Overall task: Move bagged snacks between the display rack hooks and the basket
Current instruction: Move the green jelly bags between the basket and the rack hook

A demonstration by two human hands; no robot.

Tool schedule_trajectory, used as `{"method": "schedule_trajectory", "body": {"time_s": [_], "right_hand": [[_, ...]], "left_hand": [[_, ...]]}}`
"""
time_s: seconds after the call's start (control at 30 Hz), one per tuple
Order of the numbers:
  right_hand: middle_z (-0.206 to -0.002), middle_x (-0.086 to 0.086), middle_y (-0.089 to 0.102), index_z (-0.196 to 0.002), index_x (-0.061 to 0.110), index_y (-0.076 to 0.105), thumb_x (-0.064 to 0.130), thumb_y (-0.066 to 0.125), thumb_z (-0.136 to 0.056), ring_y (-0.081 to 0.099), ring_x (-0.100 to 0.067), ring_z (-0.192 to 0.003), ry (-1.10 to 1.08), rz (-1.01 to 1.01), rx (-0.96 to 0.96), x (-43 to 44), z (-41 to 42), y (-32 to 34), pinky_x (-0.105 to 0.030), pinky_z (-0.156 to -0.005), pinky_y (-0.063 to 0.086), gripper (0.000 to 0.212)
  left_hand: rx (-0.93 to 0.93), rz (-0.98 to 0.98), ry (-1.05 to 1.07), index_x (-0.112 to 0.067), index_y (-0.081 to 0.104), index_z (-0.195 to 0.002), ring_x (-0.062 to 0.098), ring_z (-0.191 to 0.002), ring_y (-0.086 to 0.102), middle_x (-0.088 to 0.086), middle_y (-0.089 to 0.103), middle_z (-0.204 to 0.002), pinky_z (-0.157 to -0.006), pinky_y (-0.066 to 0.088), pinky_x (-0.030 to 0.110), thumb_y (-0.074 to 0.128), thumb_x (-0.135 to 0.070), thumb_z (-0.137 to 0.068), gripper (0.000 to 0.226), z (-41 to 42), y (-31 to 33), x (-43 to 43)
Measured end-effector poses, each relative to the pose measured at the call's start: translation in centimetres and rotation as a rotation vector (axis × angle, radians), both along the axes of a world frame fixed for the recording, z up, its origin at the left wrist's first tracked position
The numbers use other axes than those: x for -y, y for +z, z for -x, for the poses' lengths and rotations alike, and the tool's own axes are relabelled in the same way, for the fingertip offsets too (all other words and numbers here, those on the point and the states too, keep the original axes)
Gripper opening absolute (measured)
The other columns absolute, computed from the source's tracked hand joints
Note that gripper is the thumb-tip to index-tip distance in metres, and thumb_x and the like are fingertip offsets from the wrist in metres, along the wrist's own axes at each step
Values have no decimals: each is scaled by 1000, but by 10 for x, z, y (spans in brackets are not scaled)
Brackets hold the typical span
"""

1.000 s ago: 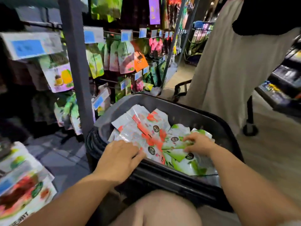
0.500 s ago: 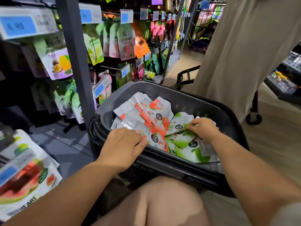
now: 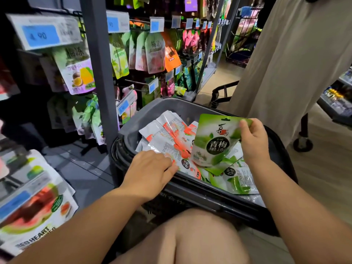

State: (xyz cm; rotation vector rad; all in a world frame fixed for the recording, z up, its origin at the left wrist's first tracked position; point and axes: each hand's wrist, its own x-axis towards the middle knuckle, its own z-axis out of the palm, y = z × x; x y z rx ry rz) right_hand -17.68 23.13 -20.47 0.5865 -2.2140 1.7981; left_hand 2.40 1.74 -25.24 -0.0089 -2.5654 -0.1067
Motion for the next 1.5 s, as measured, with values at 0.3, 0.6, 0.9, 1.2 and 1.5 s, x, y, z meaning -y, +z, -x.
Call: {"method": "schedule_trajectory", "body": {"time_s": [0.3, 0.6, 0.9, 1.2, 1.5], "right_hand": [[-85, 3, 65, -88, 19, 57, 22, 73, -88, 62, -15, -78, 89, -142, 117, 18, -6, -20, -35, -75, 52, 16], [-94, -1, 76, -91, 25, 71, 13, 79, -80, 72, -22, -93, 176, -118, 340, 20, -7, -14, -49, -92, 55, 19], [-95, -3, 77, -106, 13, 65, 11, 69, -74, 73, -19, -88, 471, 187, 341, 52, -55, 28, -31, -74, 59, 32], [-100, -9, 75, -111, 7, 65, 10, 66, -78, 72, -23, -90, 694, 283, 328, 96, -81, 44, -33, -74, 57, 33], [-108, 9, 69, -100, 35, 63, 42, 68, -88, 64, -15, -107, 405, -775, 163, 38, -2, 11, -41, -101, 48, 14]], "left_hand": [[-17, 2, 54, -28, 41, -60, 18, -56, 36, -9, 29, -58, -60, 26, 29, 39, -47, -95, 41, 0, 3, -1], [89, -33, -5, -27, 27, -65, 18, -62, 26, -7, 16, -56, -64, 21, 30, 44, -45, -99, 42, -6, 10, -2], [230, -587, 65, -24, 31, -140, 17, -125, 42, -8, 40, -139, -105, 24, 27, 56, -67, -83, 76, -5, 18, -8], [119, -1348, -148, -31, 62, -113, 0, -101, 67, -16, 73, -106, -88, 49, 21, 89, -25, -68, 52, -8, 41, 3], [127, -1071, 179, -43, 65, -86, 8, -92, 65, -17, 71, -90, -79, 50, 27, 80, -52, -71, 23, -15, 41, 19]]}}
